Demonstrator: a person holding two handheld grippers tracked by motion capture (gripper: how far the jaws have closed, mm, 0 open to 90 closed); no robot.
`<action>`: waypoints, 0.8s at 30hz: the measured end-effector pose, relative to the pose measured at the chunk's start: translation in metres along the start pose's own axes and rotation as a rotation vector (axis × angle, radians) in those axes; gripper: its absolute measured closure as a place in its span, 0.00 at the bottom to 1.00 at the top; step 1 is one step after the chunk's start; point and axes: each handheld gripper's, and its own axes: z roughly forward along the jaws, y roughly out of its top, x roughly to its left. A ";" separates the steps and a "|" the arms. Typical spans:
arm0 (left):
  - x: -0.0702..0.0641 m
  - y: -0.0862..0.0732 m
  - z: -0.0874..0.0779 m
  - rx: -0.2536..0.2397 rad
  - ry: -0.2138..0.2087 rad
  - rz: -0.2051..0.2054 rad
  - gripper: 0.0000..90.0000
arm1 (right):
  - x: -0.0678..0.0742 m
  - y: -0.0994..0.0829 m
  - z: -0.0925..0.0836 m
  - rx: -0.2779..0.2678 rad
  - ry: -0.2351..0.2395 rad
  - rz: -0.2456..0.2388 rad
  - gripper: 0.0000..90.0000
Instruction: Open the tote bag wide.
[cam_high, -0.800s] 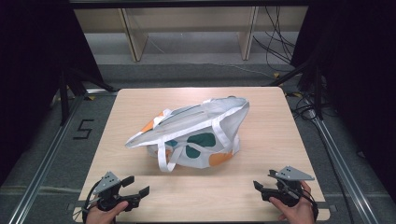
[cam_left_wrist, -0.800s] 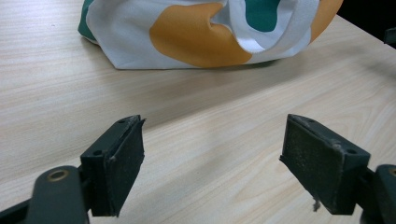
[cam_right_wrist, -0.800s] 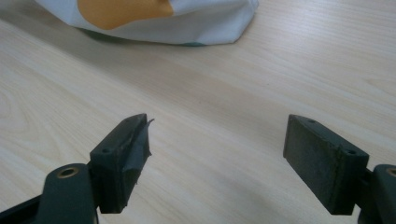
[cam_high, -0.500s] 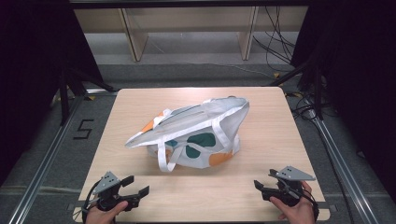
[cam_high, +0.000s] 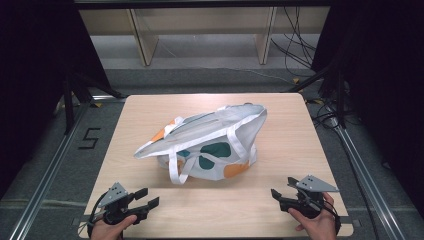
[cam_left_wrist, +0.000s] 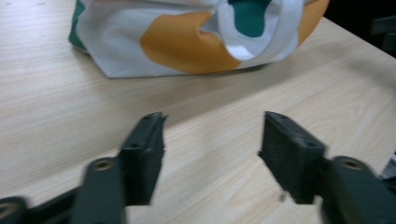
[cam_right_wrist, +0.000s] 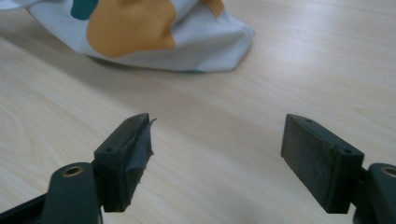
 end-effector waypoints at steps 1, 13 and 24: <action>-0.002 0.001 0.000 -0.003 0.002 -0.009 0.66 | 0.003 0.005 -0.001 -0.006 0.003 0.004 0.42; -0.006 0.037 -0.005 -0.044 -0.050 0.052 0.99 | 0.006 0.048 -0.002 -0.068 0.087 -0.140 1.00; -0.008 0.104 0.000 -0.069 -0.110 0.086 0.99 | 0.017 0.142 -0.009 -0.184 0.113 -0.248 1.00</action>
